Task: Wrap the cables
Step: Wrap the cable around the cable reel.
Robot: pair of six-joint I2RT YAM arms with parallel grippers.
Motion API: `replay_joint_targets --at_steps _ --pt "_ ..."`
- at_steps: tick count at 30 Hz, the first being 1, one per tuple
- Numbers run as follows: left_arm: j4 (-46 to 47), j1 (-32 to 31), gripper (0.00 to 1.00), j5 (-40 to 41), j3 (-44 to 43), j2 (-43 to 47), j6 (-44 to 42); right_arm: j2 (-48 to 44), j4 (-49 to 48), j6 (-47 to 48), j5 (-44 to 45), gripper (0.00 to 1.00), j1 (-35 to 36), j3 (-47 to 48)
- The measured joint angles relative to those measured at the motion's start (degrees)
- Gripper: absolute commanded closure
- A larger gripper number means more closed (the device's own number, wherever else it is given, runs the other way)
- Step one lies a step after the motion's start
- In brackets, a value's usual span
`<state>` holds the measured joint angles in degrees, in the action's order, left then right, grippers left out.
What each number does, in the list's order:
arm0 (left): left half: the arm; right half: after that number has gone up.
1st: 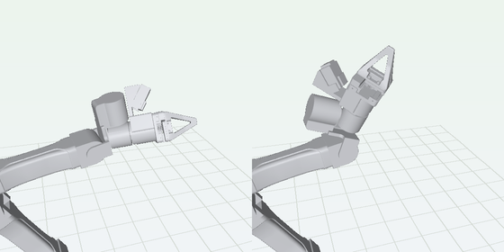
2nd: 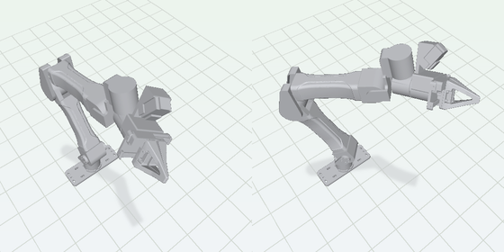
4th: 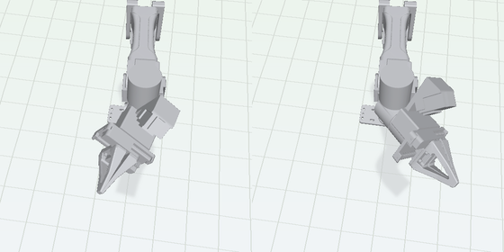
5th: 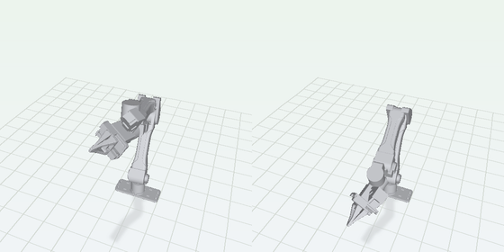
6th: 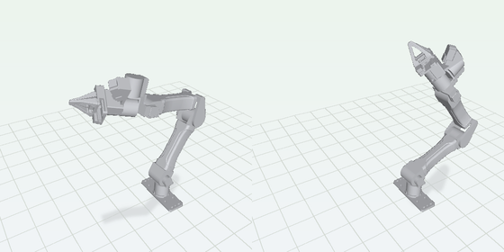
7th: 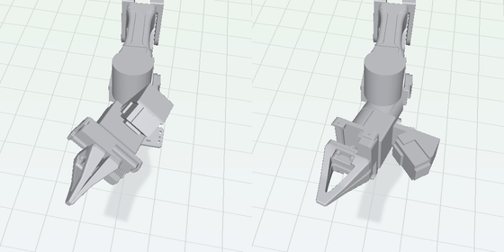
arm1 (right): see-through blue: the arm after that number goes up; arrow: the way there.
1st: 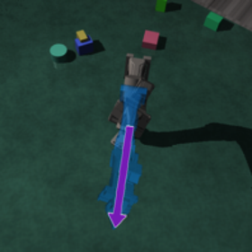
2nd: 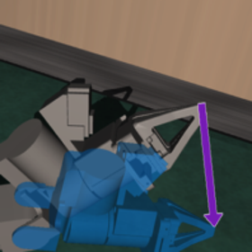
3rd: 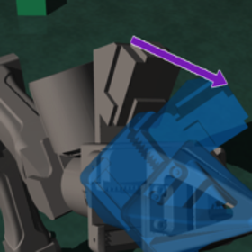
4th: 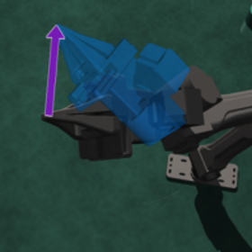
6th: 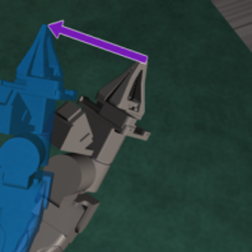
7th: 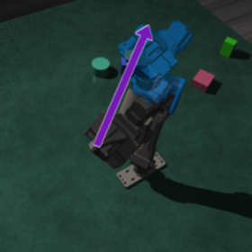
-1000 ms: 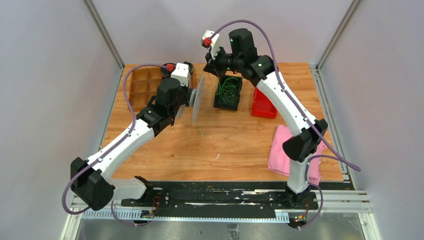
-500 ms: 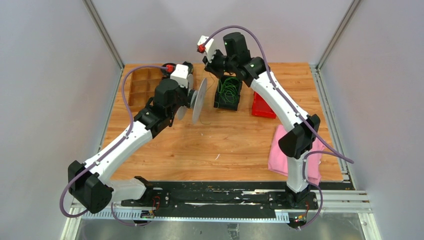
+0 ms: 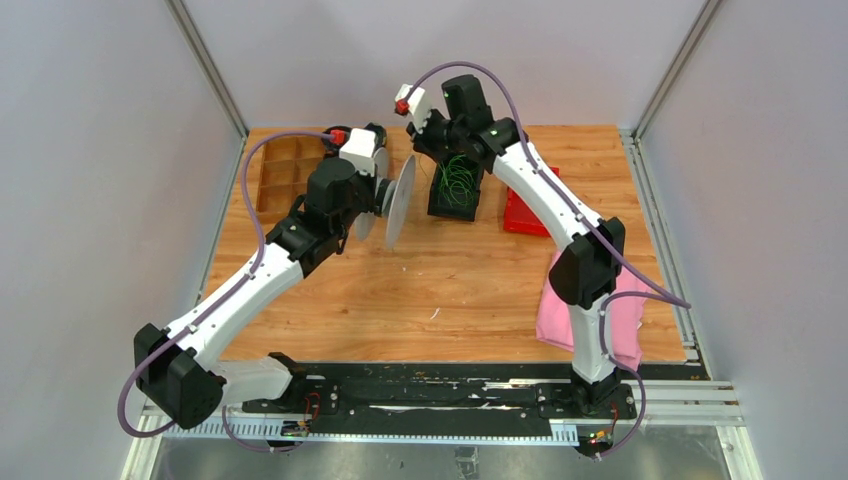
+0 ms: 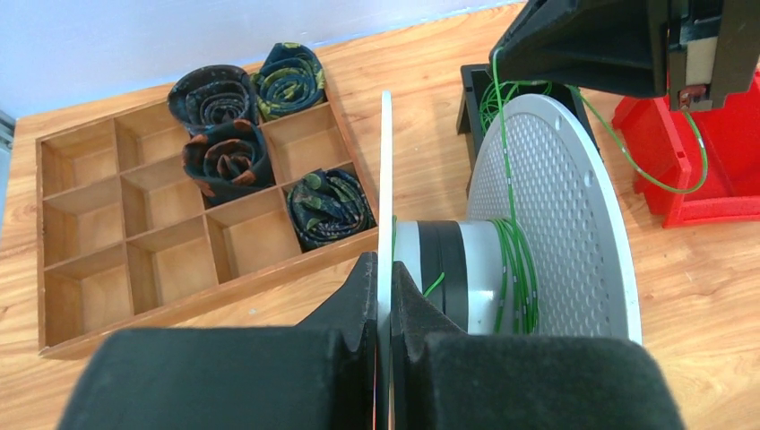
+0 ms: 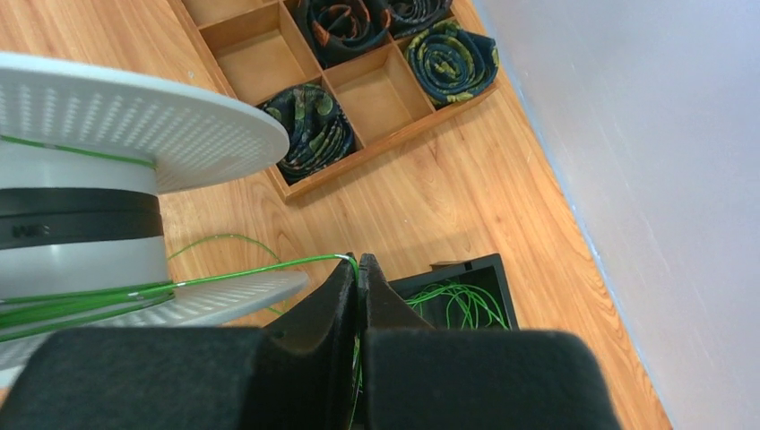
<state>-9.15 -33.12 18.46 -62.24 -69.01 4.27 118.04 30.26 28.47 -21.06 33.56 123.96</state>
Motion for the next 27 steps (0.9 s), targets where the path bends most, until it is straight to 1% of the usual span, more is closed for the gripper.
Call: replay_joint_targets --at_steps 9,15,21,27 --pt "-0.2 0.3 1.00 -0.4 0.0 0.1 0.8 0.0 -1.2 -2.2 -4.0 0.99 -2.1 -5.0" --pt "-1.2 1.0 1.00 -1.6 -0.1 0.1 1.8 0.0 -4.0 -4.8 -6.6 0.99 -2.9 -9.6" --pt "-2.2 1.4 1.00 -2.5 -0.1 0.1 2.4 0.0 -5.9 -6.4 -8.0 0.99 -3.7 -12.2" --pt "-3.7 1.9 1.00 -3.1 -0.8 0.1 3.4 0.0 -8.5 -8.3 -10.0 0.98 -3.8 -16.2"
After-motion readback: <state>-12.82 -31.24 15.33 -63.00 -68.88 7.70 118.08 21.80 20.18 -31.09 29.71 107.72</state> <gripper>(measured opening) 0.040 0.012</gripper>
